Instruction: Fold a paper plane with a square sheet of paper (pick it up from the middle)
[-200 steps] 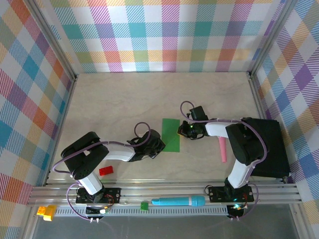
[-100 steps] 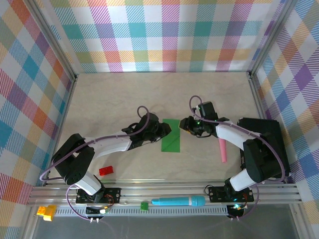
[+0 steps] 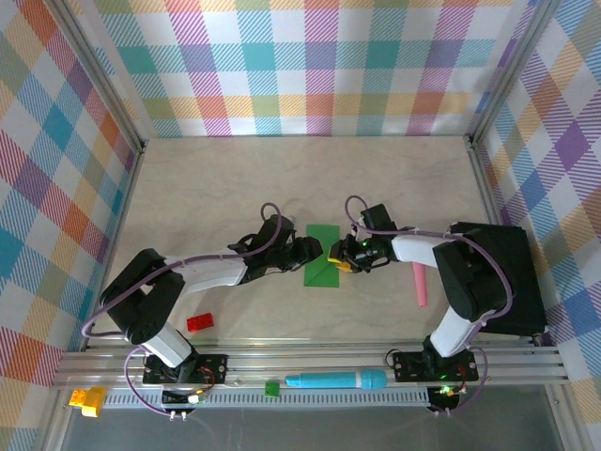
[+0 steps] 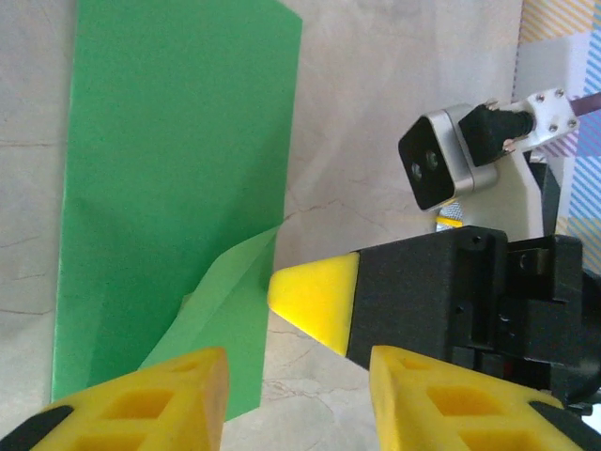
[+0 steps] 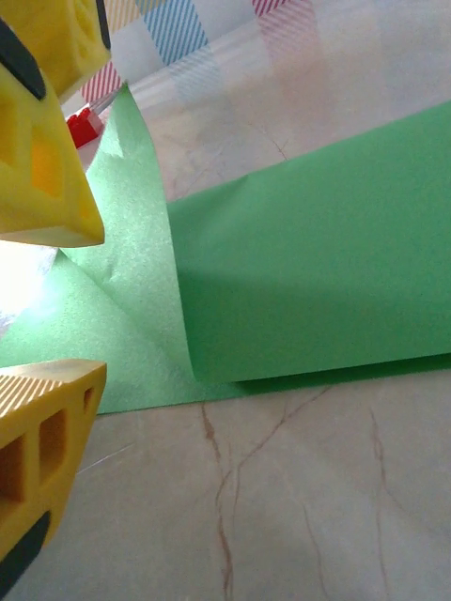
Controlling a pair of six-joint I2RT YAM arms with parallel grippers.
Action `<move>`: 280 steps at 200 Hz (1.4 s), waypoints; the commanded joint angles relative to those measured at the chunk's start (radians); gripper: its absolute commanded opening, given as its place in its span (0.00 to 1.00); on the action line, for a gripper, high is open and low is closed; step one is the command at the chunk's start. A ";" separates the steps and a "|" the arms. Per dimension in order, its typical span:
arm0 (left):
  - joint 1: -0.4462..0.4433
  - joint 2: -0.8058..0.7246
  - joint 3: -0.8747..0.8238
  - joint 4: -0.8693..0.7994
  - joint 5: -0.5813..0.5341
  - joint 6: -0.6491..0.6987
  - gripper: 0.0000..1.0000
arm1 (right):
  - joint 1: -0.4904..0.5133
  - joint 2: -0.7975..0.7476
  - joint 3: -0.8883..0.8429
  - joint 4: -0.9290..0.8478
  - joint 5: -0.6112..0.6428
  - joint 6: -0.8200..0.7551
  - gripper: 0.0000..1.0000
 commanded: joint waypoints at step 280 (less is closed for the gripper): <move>0.061 0.104 -0.058 0.081 -0.035 -0.072 0.43 | 0.057 0.094 0.019 0.227 -0.060 0.040 0.19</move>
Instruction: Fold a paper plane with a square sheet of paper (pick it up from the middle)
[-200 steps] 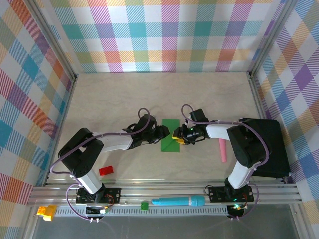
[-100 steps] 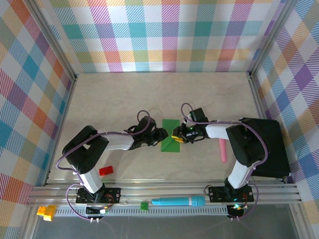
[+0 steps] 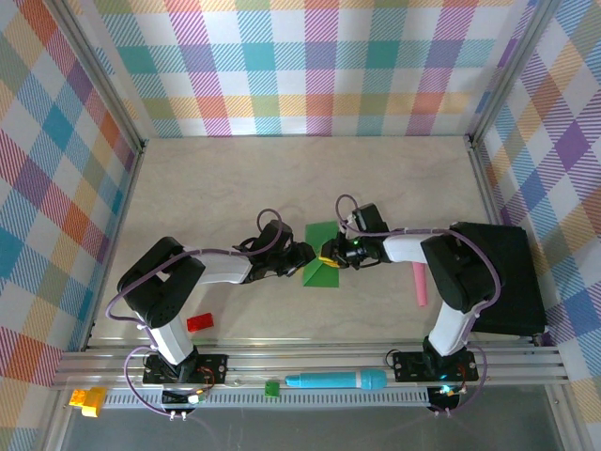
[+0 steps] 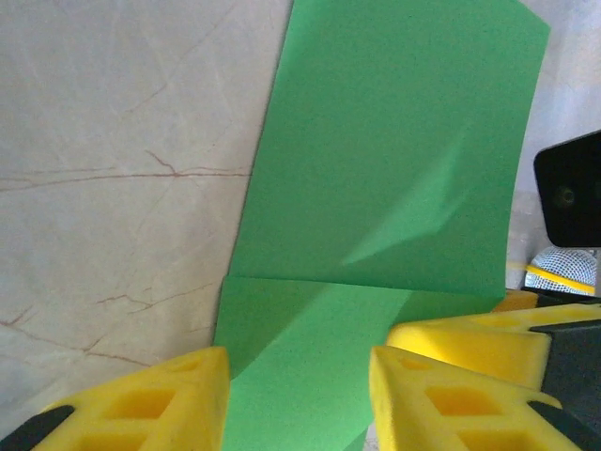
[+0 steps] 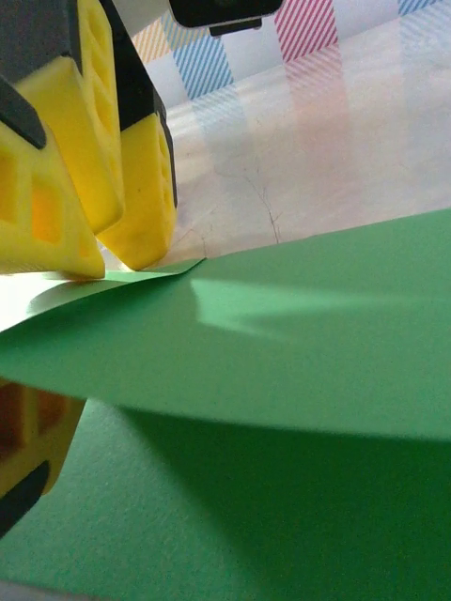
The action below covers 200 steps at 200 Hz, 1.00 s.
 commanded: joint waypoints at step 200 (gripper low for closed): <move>0.157 -0.464 -0.096 0.079 0.205 -0.012 1.00 | -0.021 -0.292 0.088 0.270 -0.258 0.032 0.08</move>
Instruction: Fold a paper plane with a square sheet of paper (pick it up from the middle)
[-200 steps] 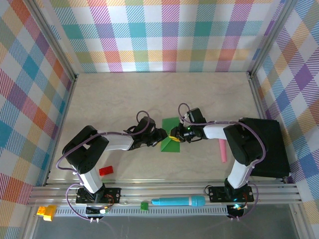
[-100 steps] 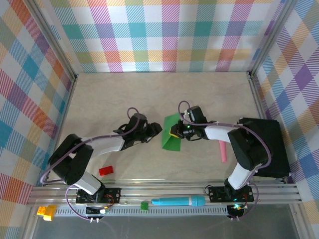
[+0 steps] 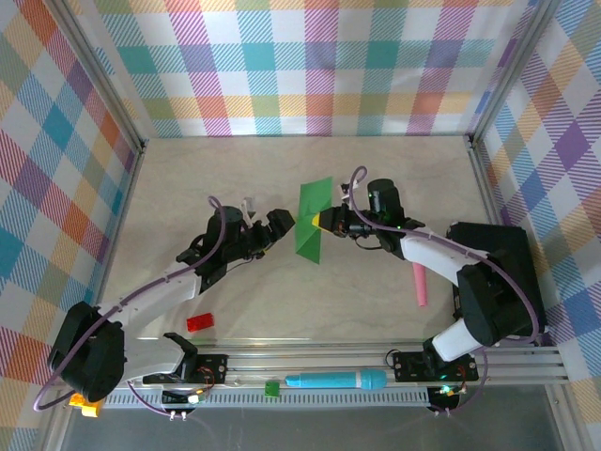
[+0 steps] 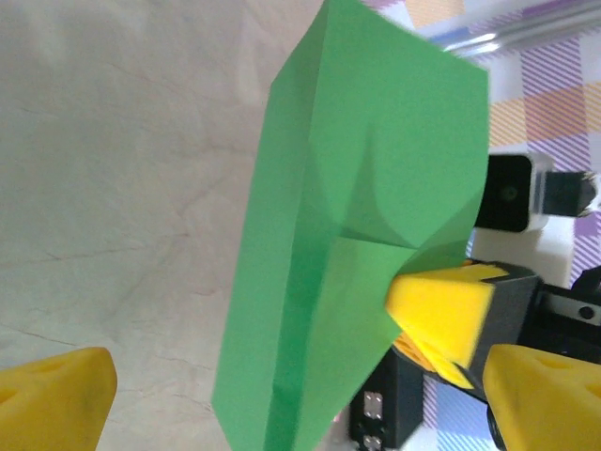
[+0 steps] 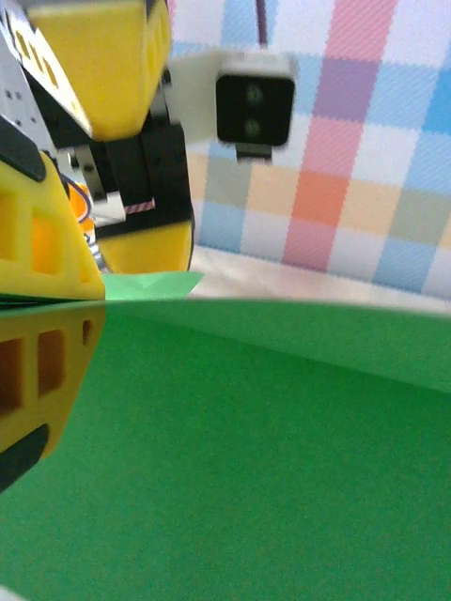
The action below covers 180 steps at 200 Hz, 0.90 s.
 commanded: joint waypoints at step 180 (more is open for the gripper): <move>0.020 0.072 -0.027 0.363 0.169 -0.124 0.53 | -0.018 0.015 0.018 0.095 -0.164 0.127 0.10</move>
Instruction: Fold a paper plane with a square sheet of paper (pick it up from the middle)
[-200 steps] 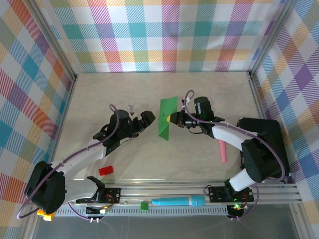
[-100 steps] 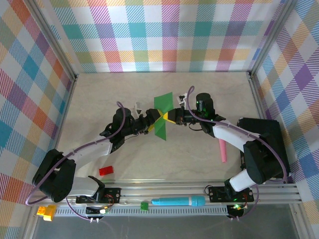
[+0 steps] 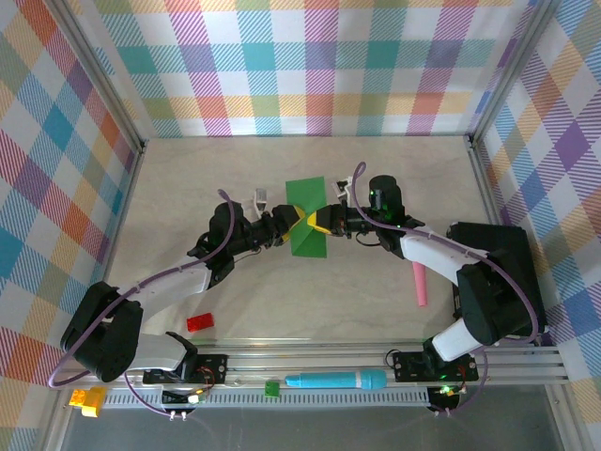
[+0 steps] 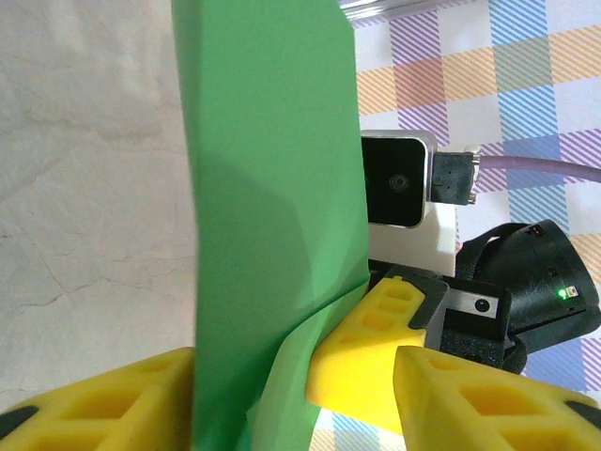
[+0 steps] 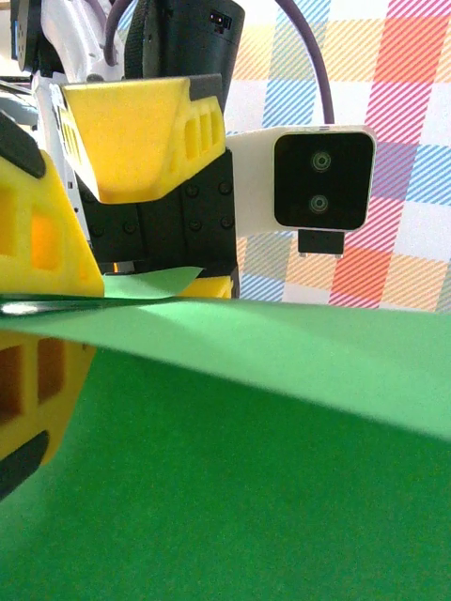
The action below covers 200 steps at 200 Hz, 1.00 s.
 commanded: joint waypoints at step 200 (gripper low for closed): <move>0.022 -0.035 -0.012 -0.057 0.003 0.090 0.31 | -0.010 0.024 0.015 -0.021 0.003 0.000 0.16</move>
